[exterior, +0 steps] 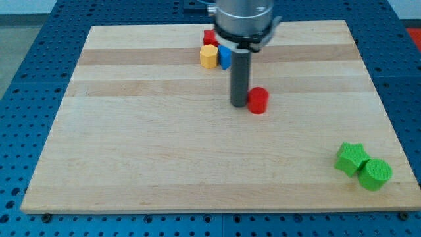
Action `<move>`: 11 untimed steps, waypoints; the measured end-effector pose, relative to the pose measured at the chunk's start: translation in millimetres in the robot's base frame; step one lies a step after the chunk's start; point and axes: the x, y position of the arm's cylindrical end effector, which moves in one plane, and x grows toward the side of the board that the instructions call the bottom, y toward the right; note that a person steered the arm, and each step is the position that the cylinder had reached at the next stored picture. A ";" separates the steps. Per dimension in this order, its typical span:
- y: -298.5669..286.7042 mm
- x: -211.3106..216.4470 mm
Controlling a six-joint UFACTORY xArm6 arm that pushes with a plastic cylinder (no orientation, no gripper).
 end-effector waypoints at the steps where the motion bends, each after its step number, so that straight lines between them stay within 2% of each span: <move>1: 31.6 -0.6; 5: 88.9 -24.0; 9: 144.7 3.6; 11: 145.5 38.7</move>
